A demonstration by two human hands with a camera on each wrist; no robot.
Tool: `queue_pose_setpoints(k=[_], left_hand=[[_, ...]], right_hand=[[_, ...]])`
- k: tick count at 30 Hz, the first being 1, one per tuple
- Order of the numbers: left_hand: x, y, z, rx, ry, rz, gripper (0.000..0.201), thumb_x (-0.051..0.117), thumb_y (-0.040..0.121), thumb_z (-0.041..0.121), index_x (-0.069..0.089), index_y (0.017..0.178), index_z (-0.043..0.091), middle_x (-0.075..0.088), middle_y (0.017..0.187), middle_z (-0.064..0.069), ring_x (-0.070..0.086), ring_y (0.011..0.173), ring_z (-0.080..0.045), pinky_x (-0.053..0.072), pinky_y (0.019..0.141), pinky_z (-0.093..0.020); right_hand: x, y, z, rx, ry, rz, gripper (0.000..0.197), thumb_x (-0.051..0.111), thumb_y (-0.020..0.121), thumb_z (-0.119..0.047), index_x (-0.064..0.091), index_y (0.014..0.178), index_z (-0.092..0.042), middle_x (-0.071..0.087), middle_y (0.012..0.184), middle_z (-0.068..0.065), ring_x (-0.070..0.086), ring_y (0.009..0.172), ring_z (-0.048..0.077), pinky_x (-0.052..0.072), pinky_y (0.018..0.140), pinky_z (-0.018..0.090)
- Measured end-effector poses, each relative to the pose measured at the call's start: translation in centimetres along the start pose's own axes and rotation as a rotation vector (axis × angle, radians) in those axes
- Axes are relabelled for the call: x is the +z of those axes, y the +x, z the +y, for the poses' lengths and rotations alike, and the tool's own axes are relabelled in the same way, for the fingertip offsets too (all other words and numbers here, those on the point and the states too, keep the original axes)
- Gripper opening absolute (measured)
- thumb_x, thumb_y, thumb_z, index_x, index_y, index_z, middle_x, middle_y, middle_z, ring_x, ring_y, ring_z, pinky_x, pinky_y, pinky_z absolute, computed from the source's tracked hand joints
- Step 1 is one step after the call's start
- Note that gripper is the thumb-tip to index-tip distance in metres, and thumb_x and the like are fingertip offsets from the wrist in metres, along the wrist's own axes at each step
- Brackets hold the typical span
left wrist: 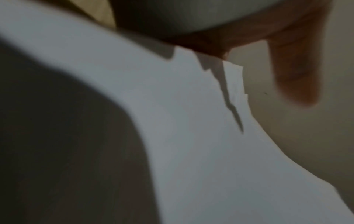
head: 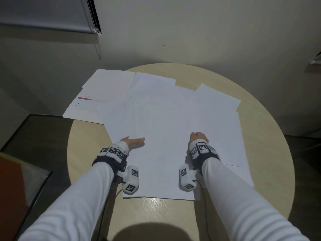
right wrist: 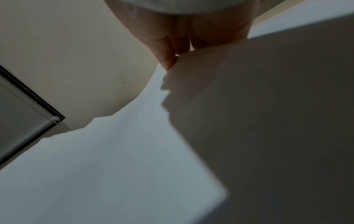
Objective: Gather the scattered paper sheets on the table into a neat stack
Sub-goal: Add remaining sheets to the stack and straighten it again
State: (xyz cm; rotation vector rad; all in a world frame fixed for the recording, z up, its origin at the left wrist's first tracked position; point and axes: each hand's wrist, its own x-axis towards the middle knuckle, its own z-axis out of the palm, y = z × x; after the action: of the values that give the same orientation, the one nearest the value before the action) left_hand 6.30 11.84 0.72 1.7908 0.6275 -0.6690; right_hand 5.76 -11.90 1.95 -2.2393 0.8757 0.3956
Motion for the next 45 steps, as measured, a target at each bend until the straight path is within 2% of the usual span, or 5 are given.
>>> queue_pose_setpoints(k=[5,12,21,34,45], left_hand=[[0.4,0.1,0.2,0.116,0.039,0.038,0.053,0.058,0.077,-0.016,0.049,0.127,-0.002,0.058,0.102,-0.020,0.048,0.089,-0.026,0.037,0.078,-0.031],[-0.2,-2.0,3.5,0.329,-0.206,0.022,0.032,0.059,0.076,-0.017,0.059,0.104,-0.004,0.062,0.091,-0.014,0.049,0.093,-0.022,0.041,0.082,-0.028],[-0.4,-4.2,11.4,0.637,-0.283,0.108,0.042,0.068,0.077,-0.004,0.056,0.116,-0.014,0.062,0.108,-0.018,0.060,0.069,-0.008,0.054,0.081,-0.018],[-0.9,-4.2,10.5,0.516,-0.116,0.213,0.043,0.078,0.073,0.024,0.063,0.099,-0.007,0.063,0.111,-0.020,0.057,0.116,-0.032,0.044,0.098,-0.035],[-1.5,-4.5,11.0,0.528,-0.092,0.126,0.075,0.085,0.058,0.036,0.057,0.100,-0.020,0.063,0.089,-0.026,0.061,0.094,-0.028,0.044,0.100,-0.046]], right_hand=[[1.1,0.4,0.2,-0.006,0.183,-0.032,0.030,0.045,0.091,-0.025,0.039,0.065,-0.011,0.046,0.070,0.007,0.043,0.070,0.025,0.035,0.065,0.025],[-3.6,-1.3,0.2,-0.134,0.714,-0.168,0.078,0.069,0.084,-0.020,0.023,0.145,-0.010,0.043,0.138,0.011,0.046,0.126,0.027,0.040,0.095,0.034],[-8.0,-3.0,-6.4,-0.440,1.003,0.172,0.027,0.074,0.075,-0.001,0.054,0.070,-0.018,0.059,0.057,-0.014,0.054,0.044,-0.008,0.045,0.052,0.010],[-9.3,-5.0,-5.9,-0.616,0.926,0.319,0.082,0.083,0.065,-0.008,0.039,0.134,-0.001,0.049,0.126,0.006,0.049,0.113,0.014,0.043,0.083,0.003],[-13.0,-13.0,-15.6,-0.977,-0.476,0.801,0.048,0.036,0.095,-0.043,0.036,0.141,-0.028,0.037,0.148,-0.007,0.005,0.147,0.026,-0.007,0.103,0.071]])
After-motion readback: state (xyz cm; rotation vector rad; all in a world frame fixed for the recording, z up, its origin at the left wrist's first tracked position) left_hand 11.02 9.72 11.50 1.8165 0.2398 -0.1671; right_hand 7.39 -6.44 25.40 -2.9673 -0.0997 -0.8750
